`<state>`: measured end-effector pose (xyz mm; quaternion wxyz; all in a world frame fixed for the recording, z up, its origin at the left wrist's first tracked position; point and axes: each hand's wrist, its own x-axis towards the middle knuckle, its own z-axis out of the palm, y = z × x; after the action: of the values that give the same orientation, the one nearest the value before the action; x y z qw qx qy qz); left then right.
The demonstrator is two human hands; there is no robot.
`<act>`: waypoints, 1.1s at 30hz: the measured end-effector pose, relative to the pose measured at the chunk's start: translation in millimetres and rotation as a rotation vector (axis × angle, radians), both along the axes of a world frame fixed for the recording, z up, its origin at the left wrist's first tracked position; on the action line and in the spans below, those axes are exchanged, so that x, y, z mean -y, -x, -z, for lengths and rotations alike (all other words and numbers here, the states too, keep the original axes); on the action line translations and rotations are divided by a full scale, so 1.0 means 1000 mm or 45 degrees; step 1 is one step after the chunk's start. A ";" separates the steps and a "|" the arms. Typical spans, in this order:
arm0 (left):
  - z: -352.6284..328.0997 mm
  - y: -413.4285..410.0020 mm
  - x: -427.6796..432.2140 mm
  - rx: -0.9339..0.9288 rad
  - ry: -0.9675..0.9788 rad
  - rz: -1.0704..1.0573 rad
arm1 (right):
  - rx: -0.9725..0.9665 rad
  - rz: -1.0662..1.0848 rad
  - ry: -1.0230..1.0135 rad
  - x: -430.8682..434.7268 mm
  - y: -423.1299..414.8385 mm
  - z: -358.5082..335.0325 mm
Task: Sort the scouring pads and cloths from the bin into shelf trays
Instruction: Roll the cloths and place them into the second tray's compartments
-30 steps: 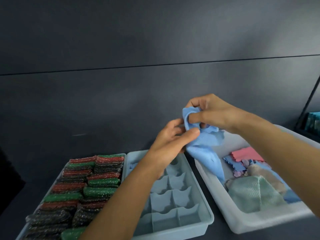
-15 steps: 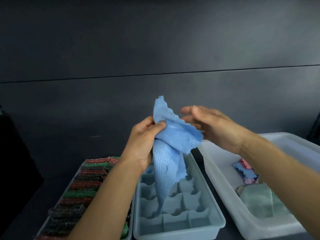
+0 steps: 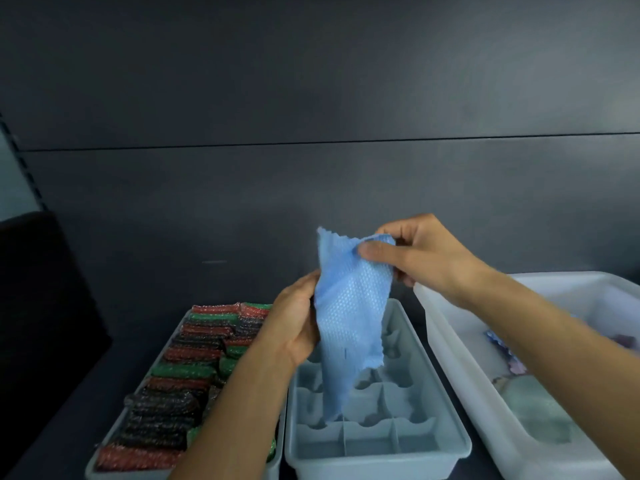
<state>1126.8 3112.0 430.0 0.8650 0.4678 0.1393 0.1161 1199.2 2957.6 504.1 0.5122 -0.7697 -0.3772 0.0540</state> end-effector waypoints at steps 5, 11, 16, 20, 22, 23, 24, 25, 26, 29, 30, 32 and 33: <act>0.007 0.011 0.013 0.049 -0.594 -0.597 | -0.381 0.035 0.013 -0.007 -0.003 -0.013; -0.007 0.029 0.054 0.471 -1.292 -0.504 | -0.667 0.017 -0.119 -0.007 0.004 -0.008; -0.013 0.019 0.045 0.429 -1.183 -0.432 | -0.748 -0.184 -0.270 0.005 0.008 -0.008; -0.021 0.017 0.031 0.364 -0.752 -0.304 | -0.618 -0.238 -0.386 0.021 0.011 -0.002; -0.023 0.017 0.024 0.331 -0.631 -0.221 | -0.473 -0.044 -0.559 0.030 0.008 0.004; -0.024 0.018 0.021 0.321 -0.592 -0.172 | -0.421 0.063 -0.608 0.034 0.005 0.009; -0.024 0.019 0.019 0.313 -0.552 -0.133 | -0.409 0.137 -0.610 0.037 0.003 0.016; -0.025 0.020 0.017 0.313 -0.515 -0.104 | -0.428 0.159 -0.577 0.039 0.002 0.025; -0.026 0.021 0.017 0.323 -0.476 -0.082 | -0.461 0.130 -0.534 0.040 0.003 0.035; -0.025 0.022 0.018 0.353 -0.418 -0.055 | -0.473 -0.038 -0.536 0.036 0.013 0.062; -0.024 0.022 0.018 0.353 -0.416 -0.051 | -0.443 -0.061 -0.587 0.034 0.016 0.067; -0.024 0.024 0.019 0.349 -0.415 -0.051 | -0.357 -0.023 -0.657 0.032 0.020 0.071; -0.023 0.025 0.018 0.349 -0.411 -0.052 | -0.326 -0.005 -0.642 0.031 0.021 0.071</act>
<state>1102.0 3094.3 453.5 0.7872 0.5771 0.0095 0.2170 1178.5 2926.6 432.7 0.7309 -0.6043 -0.3123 0.0562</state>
